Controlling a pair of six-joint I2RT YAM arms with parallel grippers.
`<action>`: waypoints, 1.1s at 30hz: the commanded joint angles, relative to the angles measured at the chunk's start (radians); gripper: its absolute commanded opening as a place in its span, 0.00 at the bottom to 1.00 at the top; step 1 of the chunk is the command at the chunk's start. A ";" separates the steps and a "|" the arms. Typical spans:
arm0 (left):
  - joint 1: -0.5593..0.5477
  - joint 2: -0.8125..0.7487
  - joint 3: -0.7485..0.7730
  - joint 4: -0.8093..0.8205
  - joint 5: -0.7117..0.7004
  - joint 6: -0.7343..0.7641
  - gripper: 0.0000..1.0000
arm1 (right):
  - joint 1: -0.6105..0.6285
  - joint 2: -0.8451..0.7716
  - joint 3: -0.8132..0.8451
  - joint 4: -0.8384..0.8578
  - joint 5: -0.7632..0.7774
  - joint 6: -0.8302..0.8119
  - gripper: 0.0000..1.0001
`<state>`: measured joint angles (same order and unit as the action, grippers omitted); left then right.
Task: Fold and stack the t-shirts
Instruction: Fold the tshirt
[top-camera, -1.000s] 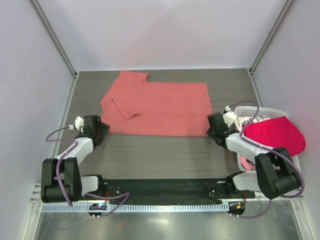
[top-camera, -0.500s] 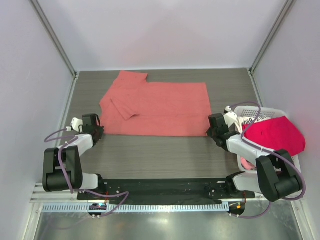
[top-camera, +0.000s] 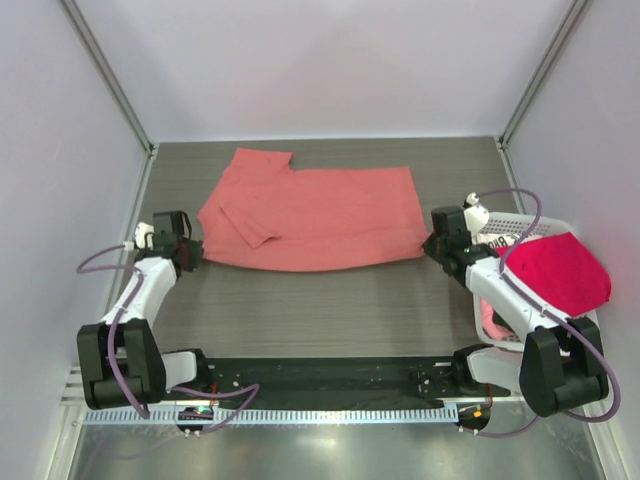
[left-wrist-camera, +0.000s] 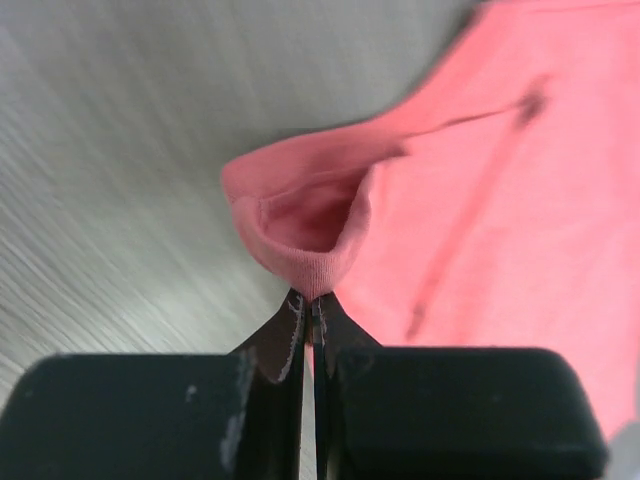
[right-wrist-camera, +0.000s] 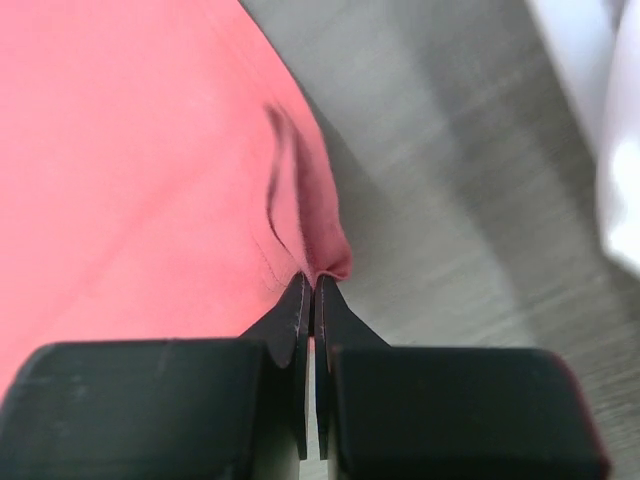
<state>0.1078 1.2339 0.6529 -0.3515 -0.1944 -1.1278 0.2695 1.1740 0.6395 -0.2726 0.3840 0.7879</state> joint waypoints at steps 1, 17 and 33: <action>0.010 -0.039 0.216 -0.181 0.024 -0.026 0.00 | -0.065 0.021 0.198 -0.094 -0.043 -0.021 0.01; 0.009 -0.410 -0.102 -0.325 0.001 -0.030 0.00 | -0.118 -0.246 -0.069 -0.160 -0.184 0.025 0.01; 0.001 -0.692 -0.101 -0.503 -0.102 -0.009 1.00 | -0.118 -0.395 -0.110 -0.224 -0.191 -0.007 0.47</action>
<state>0.1116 0.5667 0.4965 -0.8310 -0.2516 -1.1656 0.1551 0.8051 0.4675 -0.4984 0.1707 0.8078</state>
